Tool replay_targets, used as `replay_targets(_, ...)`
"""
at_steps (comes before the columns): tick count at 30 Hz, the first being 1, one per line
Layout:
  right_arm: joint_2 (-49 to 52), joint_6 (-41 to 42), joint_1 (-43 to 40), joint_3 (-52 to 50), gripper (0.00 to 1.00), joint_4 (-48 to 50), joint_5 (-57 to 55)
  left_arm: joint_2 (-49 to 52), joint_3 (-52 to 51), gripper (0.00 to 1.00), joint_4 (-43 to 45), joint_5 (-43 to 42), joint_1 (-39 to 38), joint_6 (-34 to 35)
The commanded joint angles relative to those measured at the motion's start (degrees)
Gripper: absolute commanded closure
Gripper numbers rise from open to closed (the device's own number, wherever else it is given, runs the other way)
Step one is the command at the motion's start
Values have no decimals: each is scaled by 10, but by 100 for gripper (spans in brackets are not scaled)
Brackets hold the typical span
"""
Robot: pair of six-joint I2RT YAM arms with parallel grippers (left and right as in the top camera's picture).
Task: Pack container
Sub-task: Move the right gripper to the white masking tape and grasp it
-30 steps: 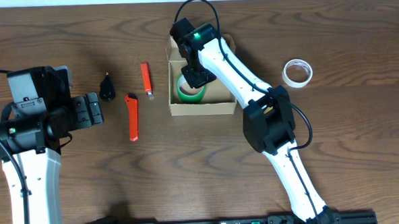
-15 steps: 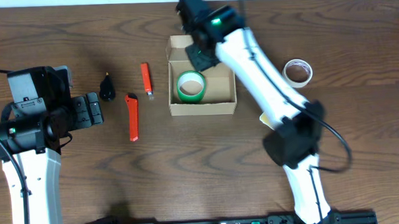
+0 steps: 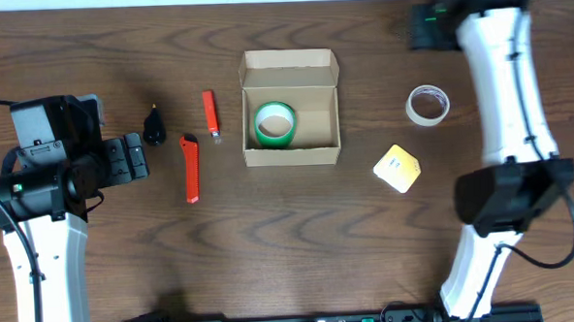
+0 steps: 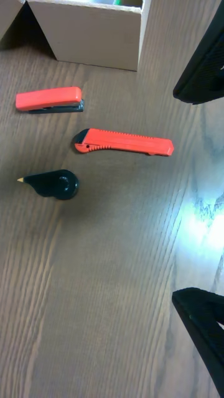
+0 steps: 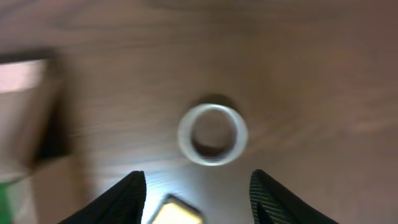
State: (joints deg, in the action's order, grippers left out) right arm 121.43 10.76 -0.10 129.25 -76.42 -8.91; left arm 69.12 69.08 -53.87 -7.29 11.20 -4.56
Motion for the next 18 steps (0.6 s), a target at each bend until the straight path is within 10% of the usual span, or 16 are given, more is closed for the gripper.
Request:
replay_targets(1, 2, 31, -28, -78, 43, 9, -1, 0, 12, 5, -3, 4, 2, -6)
replay_targets(18, 5, 34, -69, -354, 33, 208, 23, 0, 12, 5, -3, 4, 2, -6)
